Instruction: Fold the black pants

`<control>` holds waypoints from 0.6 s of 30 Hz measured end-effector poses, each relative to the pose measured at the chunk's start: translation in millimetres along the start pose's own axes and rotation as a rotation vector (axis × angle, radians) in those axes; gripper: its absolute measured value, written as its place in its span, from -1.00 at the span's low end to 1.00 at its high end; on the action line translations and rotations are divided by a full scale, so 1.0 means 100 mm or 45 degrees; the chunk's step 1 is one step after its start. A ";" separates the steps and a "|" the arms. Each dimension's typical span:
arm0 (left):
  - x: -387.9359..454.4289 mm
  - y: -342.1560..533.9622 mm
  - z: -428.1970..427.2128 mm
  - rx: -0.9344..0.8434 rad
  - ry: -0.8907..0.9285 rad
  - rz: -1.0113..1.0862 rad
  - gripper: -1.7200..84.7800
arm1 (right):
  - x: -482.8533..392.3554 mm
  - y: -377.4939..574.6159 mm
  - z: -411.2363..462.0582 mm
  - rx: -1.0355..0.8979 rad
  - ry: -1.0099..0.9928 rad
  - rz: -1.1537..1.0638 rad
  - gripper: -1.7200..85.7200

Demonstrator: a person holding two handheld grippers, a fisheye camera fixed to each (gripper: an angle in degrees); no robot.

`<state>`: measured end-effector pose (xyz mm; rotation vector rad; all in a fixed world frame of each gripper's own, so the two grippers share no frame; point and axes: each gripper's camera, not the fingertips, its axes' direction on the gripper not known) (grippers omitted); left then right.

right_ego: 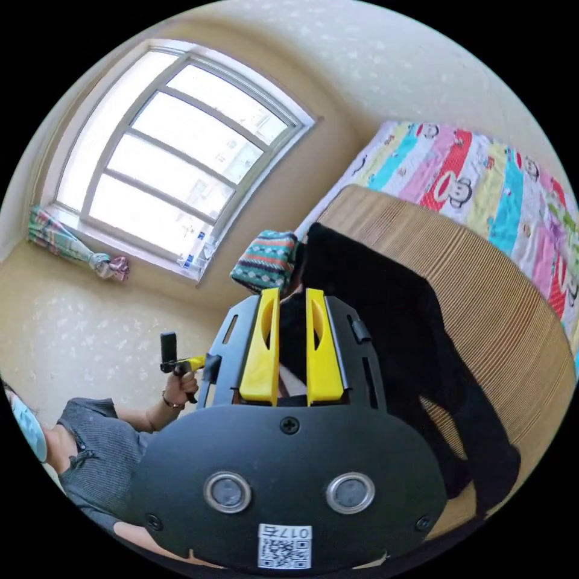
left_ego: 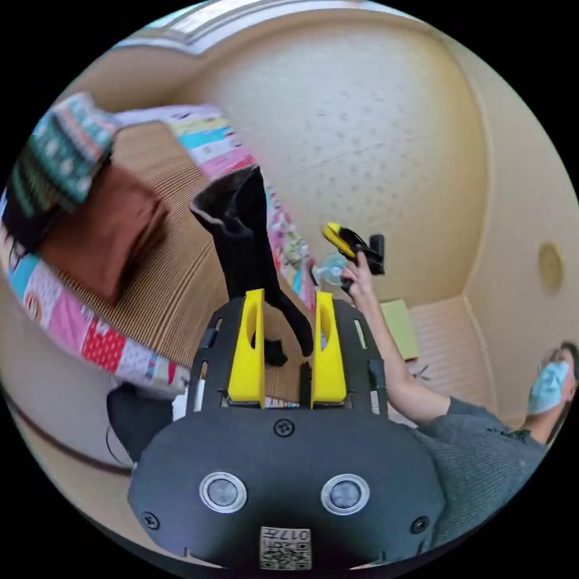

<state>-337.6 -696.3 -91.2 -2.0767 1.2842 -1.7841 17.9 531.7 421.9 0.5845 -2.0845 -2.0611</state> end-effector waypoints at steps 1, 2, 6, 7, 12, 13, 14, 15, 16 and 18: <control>-0.35 0.00 -0.12 -0.030 -0.062 -0.147 -0.65 | 0.34 0.28 0.25 -0.081 -0.069 0.094 -0.84; -0.50 0.00 -0.17 -0.045 -0.089 -0.211 -0.65 | 0.51 0.46 0.35 -0.116 -0.102 0.149 -0.85; -1.10 -0.23 -0.32 -0.224 -0.186 -0.453 -0.61 | 1.60 2.09 0.59 -0.201 -0.303 0.603 -0.91; -1.17 -0.38 -0.31 -0.274 -0.204 -0.467 -0.61 | 1.82 2.63 0.48 -0.162 -0.360 0.748 -0.92; -1.37 -1.13 -0.12 -0.422 -0.201 -0.514 -0.60 | 2.00 4.90 -0.44 0.472 -0.552 1.293 -0.94; -1.43 -1.32 -0.03 -0.465 -0.206 -0.534 -0.60 | 1.85 5.47 -0.68 0.766 -0.601 1.389 -0.95; -1.46 -1.42 0.02 -0.489 -0.207 -0.553 -0.60 | 1.76 5.74 -0.77 0.919 -0.623 1.425 -0.95; -1.51 -1.60 0.12 -0.525 -0.201 -0.585 -0.60 | 1.52 6.26 -0.90 1.235 -0.657 1.474 -0.95; -1.56 -1.76 0.23 -0.563 -0.206 -0.611 -0.59 | 1.24 6.72 -0.95 1.546 -0.671 1.503 -0.95; -1.61 -1.98 0.38 -0.629 -0.250 -0.650 -0.59 | 0.78 7.29 -0.89 1.967 -0.666 1.531 -0.95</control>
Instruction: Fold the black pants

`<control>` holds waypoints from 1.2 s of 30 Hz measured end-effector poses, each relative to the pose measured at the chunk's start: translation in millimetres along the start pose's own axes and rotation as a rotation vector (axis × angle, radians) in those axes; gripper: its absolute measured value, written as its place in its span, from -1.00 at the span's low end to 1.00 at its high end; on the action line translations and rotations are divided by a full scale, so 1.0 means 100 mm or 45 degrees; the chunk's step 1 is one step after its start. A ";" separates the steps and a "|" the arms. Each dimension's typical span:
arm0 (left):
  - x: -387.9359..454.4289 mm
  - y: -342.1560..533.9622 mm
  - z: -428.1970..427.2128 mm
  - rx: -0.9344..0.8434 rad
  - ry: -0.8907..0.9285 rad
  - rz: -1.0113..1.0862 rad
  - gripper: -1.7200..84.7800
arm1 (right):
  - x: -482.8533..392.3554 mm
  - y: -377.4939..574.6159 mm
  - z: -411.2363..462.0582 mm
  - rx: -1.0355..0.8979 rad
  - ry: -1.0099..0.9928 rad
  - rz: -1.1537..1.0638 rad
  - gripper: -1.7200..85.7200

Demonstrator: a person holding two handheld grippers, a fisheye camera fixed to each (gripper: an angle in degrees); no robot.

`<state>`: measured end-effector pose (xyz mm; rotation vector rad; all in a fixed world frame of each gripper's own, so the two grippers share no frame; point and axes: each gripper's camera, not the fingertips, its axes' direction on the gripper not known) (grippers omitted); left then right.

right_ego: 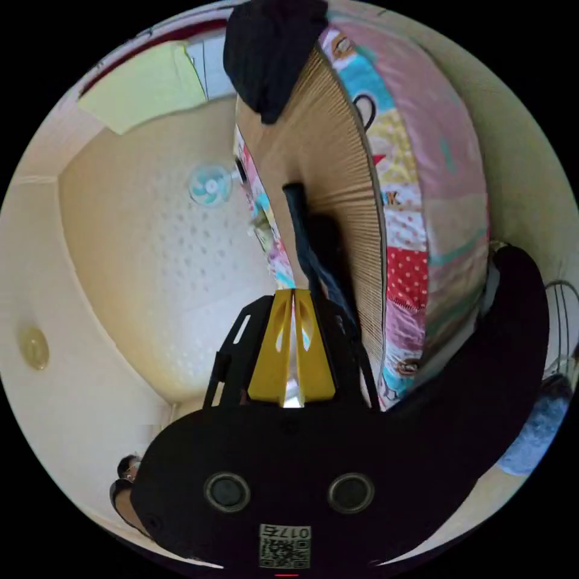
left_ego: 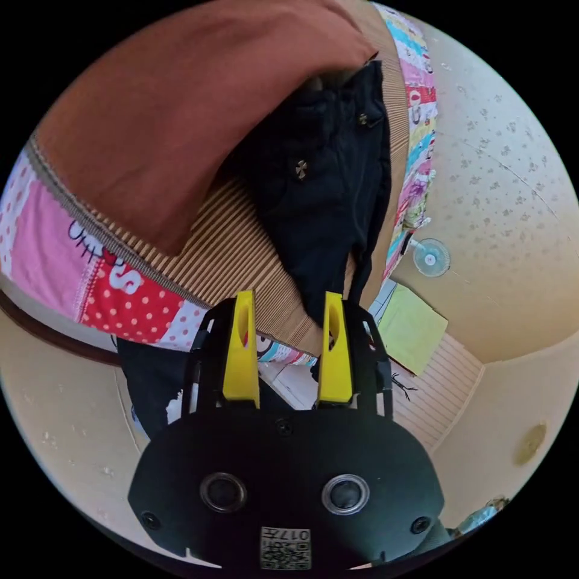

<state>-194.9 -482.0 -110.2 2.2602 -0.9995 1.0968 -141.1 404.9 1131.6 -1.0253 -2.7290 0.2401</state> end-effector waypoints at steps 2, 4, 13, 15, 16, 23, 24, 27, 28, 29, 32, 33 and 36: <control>0.09 -0.22 0.05 -0.066 -0.046 -0.038 -0.59 | 0.07 0.32 -0.52 0.262 -0.155 0.044 -0.95; 0.19 -0.41 0.12 -0.134 -0.090 -0.104 -0.62 | 0.19 0.81 -0.97 0.513 -0.319 0.077 -0.95; 0.27 -0.47 0.14 -0.146 0.182 -0.149 -0.92 | -0.11 1.76 -1.94 0.889 -0.576 0.200 -0.95; 0.33 -0.43 0.07 -0.210 0.198 -0.016 -0.94 | -0.33 1.75 -2.03 0.885 -0.454 0.231 -0.95; 0.40 -0.37 -0.01 -0.248 0.182 0.125 -0.95 | -0.48 1.73 -2.04 0.882 -0.352 0.280 -0.95; 0.20 0.00 -0.64 -0.356 -0.085 0.285 -0.96 | -1.52 1.14 -1.88 0.667 0.218 0.331 -0.93; 0.08 0.09 -0.71 -0.365 -0.148 0.253 -0.96 | -1.70 0.96 -1.78 0.594 0.296 0.326 -0.92; -0.27 0.40 -0.80 -0.401 -0.217 0.213 -0.96 | -2.14 0.47 -1.38 0.378 0.478 0.285 -0.87; -0.43 0.53 -0.86 -0.376 -0.139 0.169 -0.95 | -2.30 0.27 -1.17 0.270 0.551 0.261 -0.85; -0.51 0.59 -0.91 -0.350 -0.100 0.132 -0.95 | -2.38 0.17 -1.05 0.207 0.590 0.247 -0.83; -0.93 0.94 -1.27 -0.049 0.111 -0.139 -0.92 | -2.80 -0.27 -0.38 -0.104 0.811 0.157 -0.75; -1.09 1.12 -1.41 0.113 0.233 -0.254 -0.92 | -2.97 -0.41 -0.09 -0.211 0.927 0.111 -0.73; -1.41 1.58 -1.59 0.421 0.481 -0.510 -0.90 | -3.38 -0.66 0.60 -0.449 1.224 -0.048 -0.66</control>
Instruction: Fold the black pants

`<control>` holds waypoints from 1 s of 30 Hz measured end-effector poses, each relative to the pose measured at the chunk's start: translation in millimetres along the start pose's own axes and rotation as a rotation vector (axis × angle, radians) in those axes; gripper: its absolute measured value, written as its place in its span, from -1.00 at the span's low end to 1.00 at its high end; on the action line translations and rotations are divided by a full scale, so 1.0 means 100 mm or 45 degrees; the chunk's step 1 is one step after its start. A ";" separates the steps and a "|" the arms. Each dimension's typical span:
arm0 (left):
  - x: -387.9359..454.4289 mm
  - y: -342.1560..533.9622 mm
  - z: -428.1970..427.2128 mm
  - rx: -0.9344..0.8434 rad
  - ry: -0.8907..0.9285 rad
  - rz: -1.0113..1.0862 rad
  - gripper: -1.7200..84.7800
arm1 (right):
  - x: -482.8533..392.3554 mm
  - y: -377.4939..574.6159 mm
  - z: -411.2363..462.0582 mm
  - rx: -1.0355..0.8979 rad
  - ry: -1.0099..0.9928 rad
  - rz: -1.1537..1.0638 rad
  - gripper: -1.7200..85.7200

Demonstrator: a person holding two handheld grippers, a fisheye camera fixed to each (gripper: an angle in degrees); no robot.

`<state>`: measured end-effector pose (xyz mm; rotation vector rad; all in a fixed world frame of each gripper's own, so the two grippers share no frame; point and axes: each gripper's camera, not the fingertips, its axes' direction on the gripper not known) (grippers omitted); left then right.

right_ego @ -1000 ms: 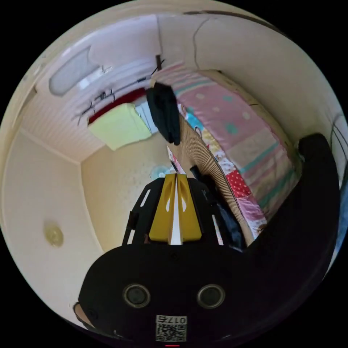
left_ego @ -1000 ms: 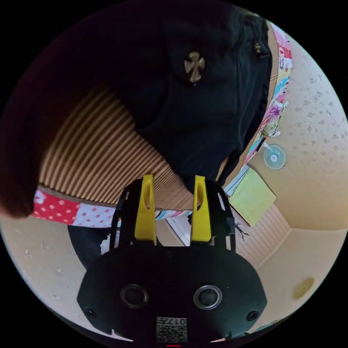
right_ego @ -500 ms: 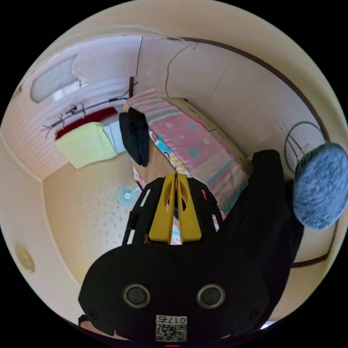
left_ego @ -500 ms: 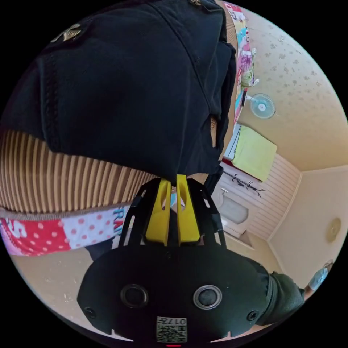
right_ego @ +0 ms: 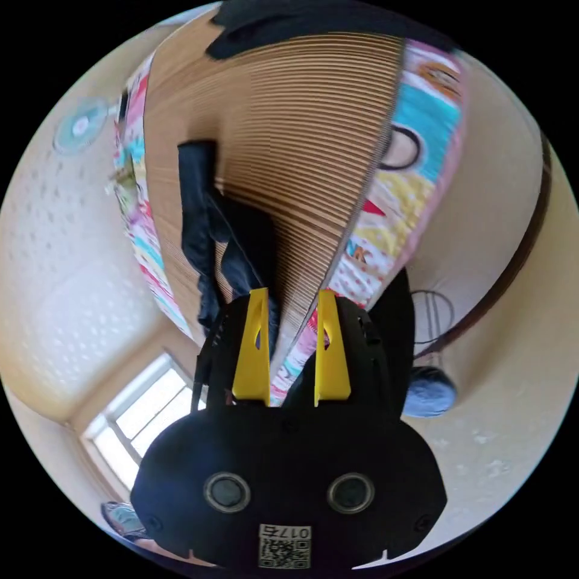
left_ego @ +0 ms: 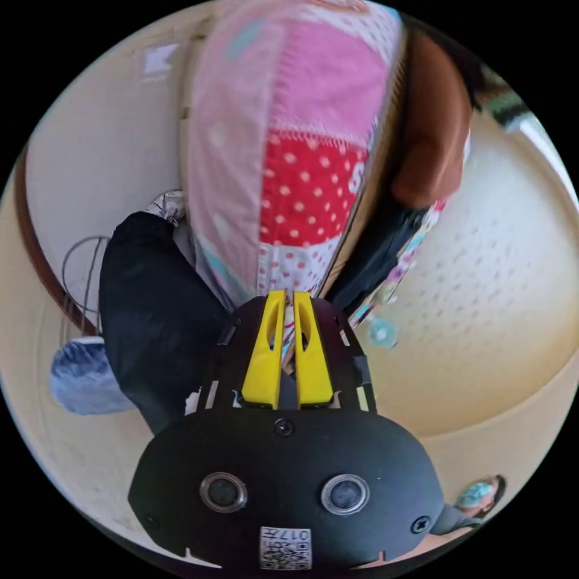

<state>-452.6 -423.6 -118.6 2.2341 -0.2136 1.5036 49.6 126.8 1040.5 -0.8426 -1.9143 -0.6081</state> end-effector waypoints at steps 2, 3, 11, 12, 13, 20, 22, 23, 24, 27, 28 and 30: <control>-0.11 0.15 -0.12 0.103 0.063 -0.079 -0.89 | -0.41 -0.17 0.00 -0.048 0.167 -0.115 -0.63; -0.13 0.25 -0.16 0.137 0.068 -0.095 -0.88 | -0.68 -0.26 0.01 -0.078 0.262 -0.193 -0.62; 0.25 0.61 0.31 -0.072 -0.188 0.110 -0.85 | -1.57 -0.46 0.31 -0.386 0.594 -0.460 -0.80; 0.31 0.64 0.42 -0.104 -0.205 0.134 -0.84 | -1.65 -0.39 0.31 -0.405 0.727 -0.506 -0.85; 0.36 0.66 0.53 -0.131 -0.211 0.152 -0.84 | -1.73 -0.27 0.25 -0.400 0.797 -0.609 -0.88; 0.62 0.76 1.00 -0.208 -0.165 0.282 -0.84 | -0.92 0.23 -1.26 -0.147 -0.178 -0.678 -0.93; 0.67 0.81 1.10 -0.220 -0.129 0.349 -0.85 | -0.17 0.42 -1.55 -0.031 -0.380 -0.459 -0.93; 0.67 0.82 1.12 -0.223 -0.131 0.350 -0.85 | 0.00 0.47 -1.58 -0.014 -0.394 -0.404 -0.93; 0.65 0.84 1.15 -0.228 -0.138 0.346 -0.85 | 0.31 0.58 -1.62 0.011 -0.411 -0.300 -0.93; 0.59 0.91 1.19 -0.224 -0.150 0.329 -0.85 | 0.90 0.88 -1.66 0.103 -0.418 -0.003 -0.93; 0.55 0.94 1.19 -0.215 -0.154 0.320 -0.85 | 1.00 1.03 -1.74 0.204 -0.400 0.041 -0.93; 0.50 0.99 1.18 -0.201 -0.164 0.306 -0.85 | 0.97 1.25 -1.95 0.402 -0.355 0.010 -0.92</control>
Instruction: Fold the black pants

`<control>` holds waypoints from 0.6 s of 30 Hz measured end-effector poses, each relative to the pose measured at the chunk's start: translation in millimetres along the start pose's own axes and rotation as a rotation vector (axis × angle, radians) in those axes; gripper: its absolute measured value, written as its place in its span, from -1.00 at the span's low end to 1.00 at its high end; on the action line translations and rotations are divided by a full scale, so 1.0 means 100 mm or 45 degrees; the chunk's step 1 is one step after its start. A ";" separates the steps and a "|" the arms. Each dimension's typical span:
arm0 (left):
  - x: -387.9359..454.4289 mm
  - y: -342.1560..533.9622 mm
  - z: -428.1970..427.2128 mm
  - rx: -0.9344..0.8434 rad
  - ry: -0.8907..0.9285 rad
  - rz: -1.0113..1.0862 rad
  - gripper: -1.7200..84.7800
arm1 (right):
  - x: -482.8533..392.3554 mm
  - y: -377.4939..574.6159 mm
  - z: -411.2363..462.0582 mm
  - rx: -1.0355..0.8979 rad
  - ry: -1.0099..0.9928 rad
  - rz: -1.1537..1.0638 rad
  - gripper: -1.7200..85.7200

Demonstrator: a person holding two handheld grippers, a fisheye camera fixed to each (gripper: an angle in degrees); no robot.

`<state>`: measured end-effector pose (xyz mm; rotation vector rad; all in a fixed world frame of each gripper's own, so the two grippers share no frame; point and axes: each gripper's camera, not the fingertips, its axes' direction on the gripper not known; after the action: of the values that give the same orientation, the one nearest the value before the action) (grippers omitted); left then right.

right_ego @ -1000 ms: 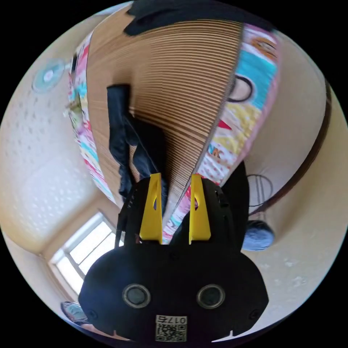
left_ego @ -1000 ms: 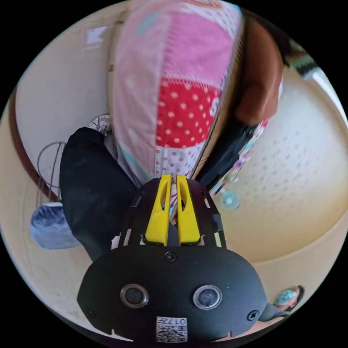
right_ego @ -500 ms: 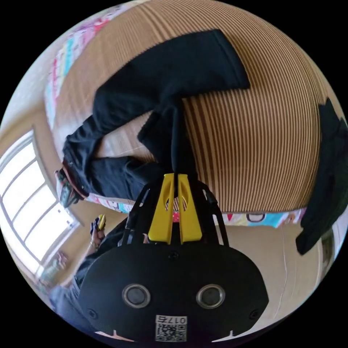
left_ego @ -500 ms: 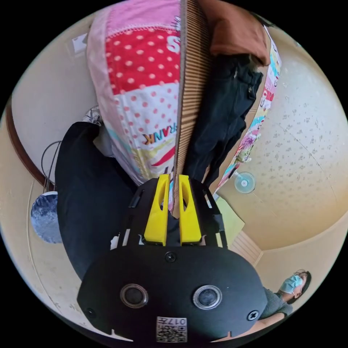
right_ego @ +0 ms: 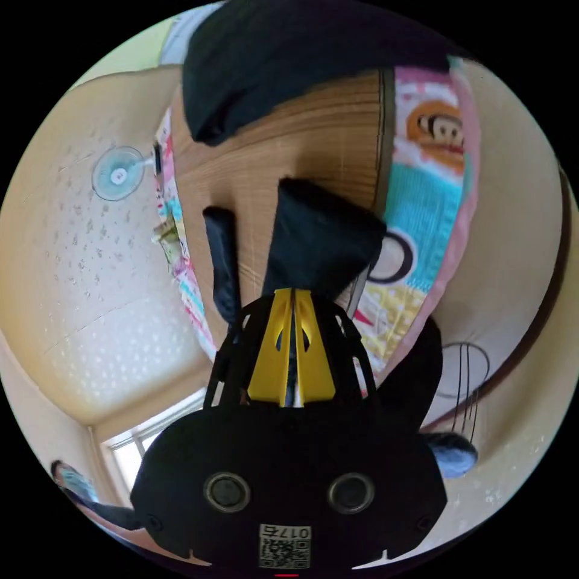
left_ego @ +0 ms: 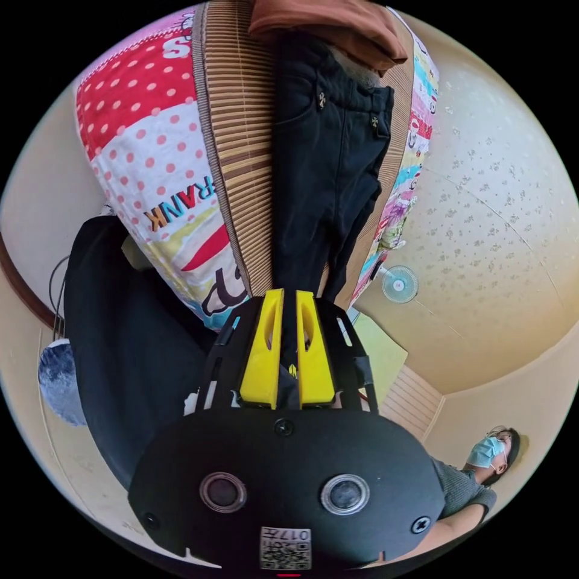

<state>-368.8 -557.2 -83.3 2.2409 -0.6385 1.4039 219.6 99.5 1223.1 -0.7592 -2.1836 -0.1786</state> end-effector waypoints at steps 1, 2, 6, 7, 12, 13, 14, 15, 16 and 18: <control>-0.02 0.04 0.00 0.006 -0.008 -0.007 -0.85 | -0.14 0.08 -0.12 0.123 0.059 -0.046 -0.91; -0.04 0.06 0.00 0.008 -0.014 -0.011 -0.85 | -0.23 0.10 -0.15 0.171 0.078 -0.076 -0.90; -0.10 0.19 0.04 0.023 -0.052 -0.033 -0.85 | -0.67 -0.25 0.39 -0.151 -0.105 -0.220 -0.75; -0.11 0.22 0.06 0.022 -0.059 -0.036 -0.85 | -0.77 -0.35 0.64 -0.280 -0.148 -0.228 -0.71; -0.02 0.33 0.14 0.018 -0.109 0.001 -0.85 | -1.14 -0.56 1.14 -0.353 -0.162 -0.208 -0.67; 0.01 0.35 0.16 0.010 -0.125 0.018 -0.85 | -1.19 -0.59 1.24 -0.356 -0.152 -0.175 -0.67; 0.03 0.36 0.18 0.006 -0.134 0.025 -0.85 | -1.21 -0.60 1.29 -0.368 -0.147 -0.155 -0.69; 0.06 0.38 0.21 -0.002 -0.152 0.035 -0.85 | -1.23 -0.62 1.41 -0.410 -0.139 -0.113 -0.73; 0.08 0.41 0.25 -0.007 -0.163 0.040 -0.85 | -1.24 -0.60 1.52 -0.450 -0.131 -0.073 -0.80; 0.10 0.45 0.30 -0.007 -0.159 0.044 -0.85 | -1.32 -0.51 1.59 -0.454 -0.132 -0.070 -0.87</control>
<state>-369.2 -612.5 -81.4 2.3380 -0.7237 1.2839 152.9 54.7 1025.8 -0.9210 -2.3016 -0.5801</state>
